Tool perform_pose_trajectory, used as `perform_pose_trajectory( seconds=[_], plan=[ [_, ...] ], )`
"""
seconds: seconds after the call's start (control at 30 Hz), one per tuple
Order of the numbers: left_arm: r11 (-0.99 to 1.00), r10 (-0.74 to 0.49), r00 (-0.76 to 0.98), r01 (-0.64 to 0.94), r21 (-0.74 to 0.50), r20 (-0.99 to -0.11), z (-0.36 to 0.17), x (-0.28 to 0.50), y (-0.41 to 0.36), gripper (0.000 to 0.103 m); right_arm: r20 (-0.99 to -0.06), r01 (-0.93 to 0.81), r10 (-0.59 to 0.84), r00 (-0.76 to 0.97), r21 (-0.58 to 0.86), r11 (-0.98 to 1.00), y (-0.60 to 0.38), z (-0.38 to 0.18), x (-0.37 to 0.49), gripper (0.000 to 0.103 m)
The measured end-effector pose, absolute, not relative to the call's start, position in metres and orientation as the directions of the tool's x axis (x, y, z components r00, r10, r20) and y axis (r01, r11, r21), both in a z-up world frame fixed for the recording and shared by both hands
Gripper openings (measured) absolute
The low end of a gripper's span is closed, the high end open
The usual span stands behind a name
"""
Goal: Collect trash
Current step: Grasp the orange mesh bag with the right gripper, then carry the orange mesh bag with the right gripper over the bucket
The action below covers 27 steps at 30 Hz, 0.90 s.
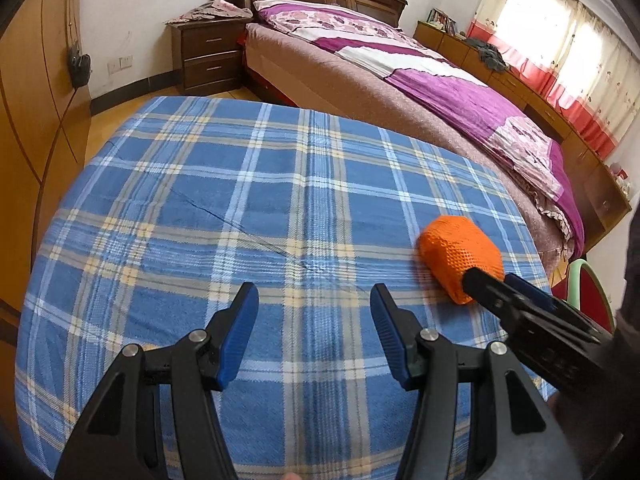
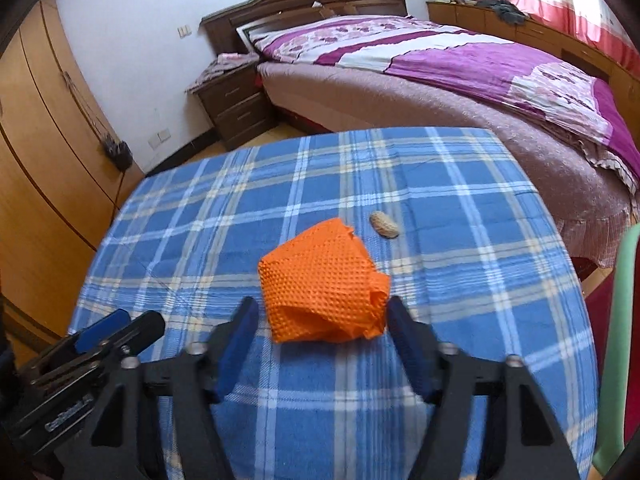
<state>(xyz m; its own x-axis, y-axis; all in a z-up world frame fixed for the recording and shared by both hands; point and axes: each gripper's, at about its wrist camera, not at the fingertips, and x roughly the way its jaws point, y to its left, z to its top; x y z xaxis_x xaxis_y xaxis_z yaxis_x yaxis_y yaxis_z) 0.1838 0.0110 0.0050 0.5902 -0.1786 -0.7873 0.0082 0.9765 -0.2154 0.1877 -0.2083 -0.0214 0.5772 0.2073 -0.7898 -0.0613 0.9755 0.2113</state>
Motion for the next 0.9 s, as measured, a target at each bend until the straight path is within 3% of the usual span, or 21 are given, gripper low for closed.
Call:
perform_pose_trajectory(
  seconds=[0.13, 0.2, 0.47, 0.9],
  plan=[
    [0.974, -0.187, 0.585, 0.005, -0.227, -0.789, 0.002, 0.184, 0.013, 0.058, -0.783, -0.072, 0.202, 0.588, 0.198, 0.977, -0.209, -0.02, 0.187, 0.015],
    [0.973, -0.19, 0.584, 0.005, -0.23, -0.789, 0.001, 0.184, 0.014, 0.058, -0.762, -0.067, 0.206, 0.614, 0.21, 0.975, -0.214, -0.012, 0.181, 0.011],
    [0.97, -0.208, 0.583, 0.02, -0.242, -0.786, 0.004, 0.181, 0.011, 0.058, -0.68, -0.013, 0.195, 0.707, 0.263, 0.965, -0.25, 0.028, 0.156, 0.01],
    [0.968, -0.231, 0.589, 0.058, -0.245, -0.774, 0.021, 0.162, -0.005, 0.058, -0.658, 0.035, 0.164, 0.735, 0.279, 0.96, -0.282, 0.044, 0.109, 0.01]
  ],
)
